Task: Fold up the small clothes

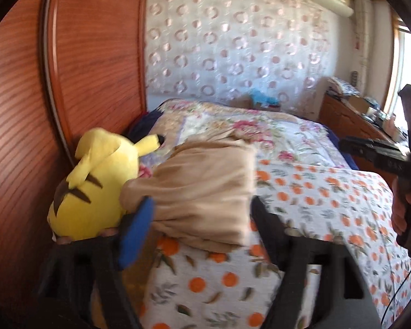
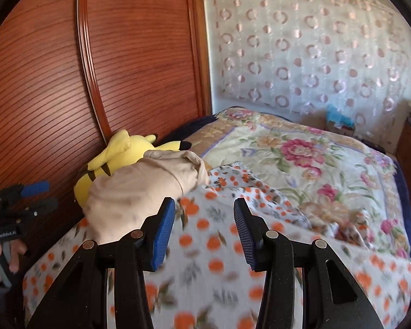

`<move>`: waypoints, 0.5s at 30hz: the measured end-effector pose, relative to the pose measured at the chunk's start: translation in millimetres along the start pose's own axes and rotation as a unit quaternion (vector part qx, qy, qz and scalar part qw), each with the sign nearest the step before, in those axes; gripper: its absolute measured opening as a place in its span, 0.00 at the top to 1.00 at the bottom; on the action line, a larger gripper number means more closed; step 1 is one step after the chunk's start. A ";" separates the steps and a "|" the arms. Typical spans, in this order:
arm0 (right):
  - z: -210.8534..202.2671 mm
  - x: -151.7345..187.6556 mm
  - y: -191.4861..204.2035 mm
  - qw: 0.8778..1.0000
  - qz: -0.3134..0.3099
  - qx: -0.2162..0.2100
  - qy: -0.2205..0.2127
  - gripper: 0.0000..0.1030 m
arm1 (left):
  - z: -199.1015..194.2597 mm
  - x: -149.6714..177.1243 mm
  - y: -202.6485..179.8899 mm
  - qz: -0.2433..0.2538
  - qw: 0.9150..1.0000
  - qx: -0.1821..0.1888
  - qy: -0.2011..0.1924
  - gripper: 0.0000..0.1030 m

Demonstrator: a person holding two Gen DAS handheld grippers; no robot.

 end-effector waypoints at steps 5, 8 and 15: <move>-82.5 21.0 -5.2 0.999 0.018 0.027 -0.024 0.47 | -29.1 -11.8 -47.0 0.033 0.999 0.016 -0.036 0.21; -128.6 36.6 -5.3 0.998 0.019 0.048 -0.039 0.34 | -45.4 -16.5 -81.1 0.056 0.997 0.035 -0.046 0.20; -222.9 56.0 -0.5 0.992 0.024 0.103 -0.071 0.29 | -80.0 -21.7 -146.4 0.077 0.991 0.088 -0.064 0.20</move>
Point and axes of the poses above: each gripper's, at about its wrist camera, not at the fingertips, and z roughly the way its jaws point, y to its left, x to its underside, the point moved 1 cm from there along z, roughly the way its jaws point, and after that the axes turned 13 degrees about -y, right-handed, at the moved point
